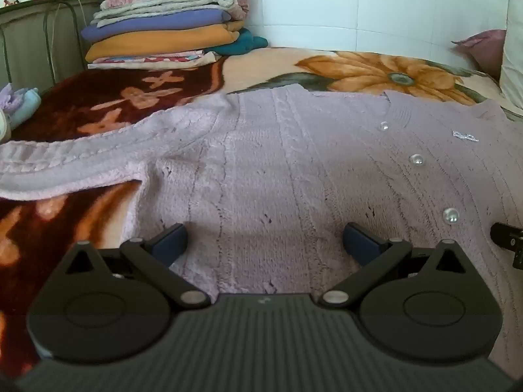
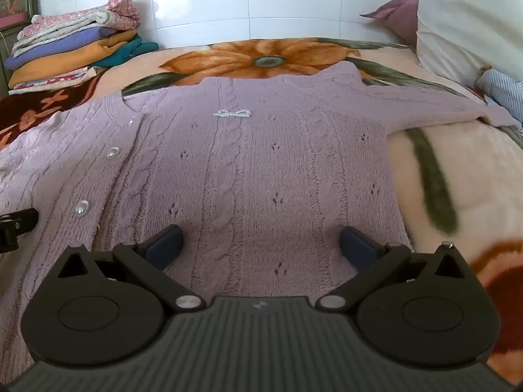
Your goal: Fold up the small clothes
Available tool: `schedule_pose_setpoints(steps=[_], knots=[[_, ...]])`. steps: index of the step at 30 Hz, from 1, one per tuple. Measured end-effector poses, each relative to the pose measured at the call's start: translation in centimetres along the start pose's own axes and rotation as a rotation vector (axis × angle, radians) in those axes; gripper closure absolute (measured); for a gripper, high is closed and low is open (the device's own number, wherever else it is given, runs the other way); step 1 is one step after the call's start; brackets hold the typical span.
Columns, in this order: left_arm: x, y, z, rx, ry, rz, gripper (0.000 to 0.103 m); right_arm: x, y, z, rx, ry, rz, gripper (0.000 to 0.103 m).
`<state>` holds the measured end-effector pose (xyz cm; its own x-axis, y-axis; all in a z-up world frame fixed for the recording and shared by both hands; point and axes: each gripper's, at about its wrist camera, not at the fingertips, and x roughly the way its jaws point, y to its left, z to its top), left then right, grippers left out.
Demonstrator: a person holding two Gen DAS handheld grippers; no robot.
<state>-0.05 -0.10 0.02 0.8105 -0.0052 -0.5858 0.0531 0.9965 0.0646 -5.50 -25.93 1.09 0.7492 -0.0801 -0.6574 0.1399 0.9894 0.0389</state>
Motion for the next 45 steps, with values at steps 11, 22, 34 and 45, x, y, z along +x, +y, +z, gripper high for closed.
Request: schedule_pose_setpoints(steps=[11, 22, 34, 45], knots=[[0.07, 0.24, 0.11, -0.019, 0.009, -0.013, 0.000, 0.03, 0.03, 0.00, -0.001, -0.001, -0.001, 0.000], [0.01, 0.22, 0.07, -0.018, 0.007, -0.012, 0.000, -0.01, 0.03, -0.03, -0.002, -0.001, -0.001, 0.000], [0.00, 0.19, 0.07, -0.018, 0.007, -0.012, 0.000, -0.06, 0.06, -0.05, -0.002, -0.001, -0.002, 0.000], [0.01, 0.18, 0.07, -0.017, 0.006, -0.011, 0.000, -0.09, 0.09, -0.05, -0.001, -0.002, -0.002, 0.000]])
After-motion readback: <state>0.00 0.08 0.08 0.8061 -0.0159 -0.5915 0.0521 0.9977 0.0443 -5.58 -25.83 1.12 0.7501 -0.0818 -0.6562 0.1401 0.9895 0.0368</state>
